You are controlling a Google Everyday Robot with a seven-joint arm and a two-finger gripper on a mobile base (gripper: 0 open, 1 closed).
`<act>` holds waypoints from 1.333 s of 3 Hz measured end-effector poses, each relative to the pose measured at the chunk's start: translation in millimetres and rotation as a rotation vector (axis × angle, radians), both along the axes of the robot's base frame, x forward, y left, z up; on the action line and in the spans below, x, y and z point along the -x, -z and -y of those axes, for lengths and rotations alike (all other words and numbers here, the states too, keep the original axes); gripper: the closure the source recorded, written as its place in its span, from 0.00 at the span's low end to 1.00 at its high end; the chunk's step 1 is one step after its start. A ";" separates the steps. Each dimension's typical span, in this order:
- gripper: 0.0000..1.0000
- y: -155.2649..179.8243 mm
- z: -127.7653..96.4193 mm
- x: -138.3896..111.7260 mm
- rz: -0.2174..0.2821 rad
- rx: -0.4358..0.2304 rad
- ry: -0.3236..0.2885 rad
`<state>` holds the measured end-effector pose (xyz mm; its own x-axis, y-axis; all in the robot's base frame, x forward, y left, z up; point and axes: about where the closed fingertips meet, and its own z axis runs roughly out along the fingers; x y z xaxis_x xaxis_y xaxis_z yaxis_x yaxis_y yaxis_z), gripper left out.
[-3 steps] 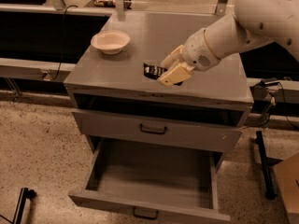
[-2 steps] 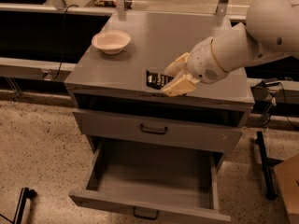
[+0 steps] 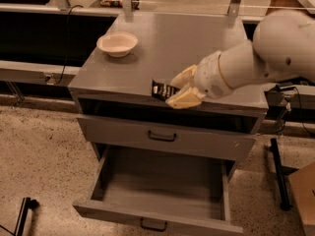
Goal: Place rxbar chocolate into middle drawer
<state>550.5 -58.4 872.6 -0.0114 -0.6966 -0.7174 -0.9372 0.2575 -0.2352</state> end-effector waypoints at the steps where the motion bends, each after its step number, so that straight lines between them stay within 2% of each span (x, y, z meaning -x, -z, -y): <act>1: 1.00 41.9 8.6 24.4 -0.001 -0.020 0.111; 2: 1.00 96.8 35.5 53.7 -0.025 -0.018 0.246; 3: 1.00 129.9 38.4 71.4 -0.059 0.007 0.259; 4: 1.00 155.7 41.2 64.7 -0.095 0.010 0.273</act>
Offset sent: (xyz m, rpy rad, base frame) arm -0.1151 -0.0719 -0.2131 -0.0111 0.1313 -0.4126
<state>485.8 -99.6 716.9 -0.2661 -0.6655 -0.6974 -0.8514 0.5015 -0.1537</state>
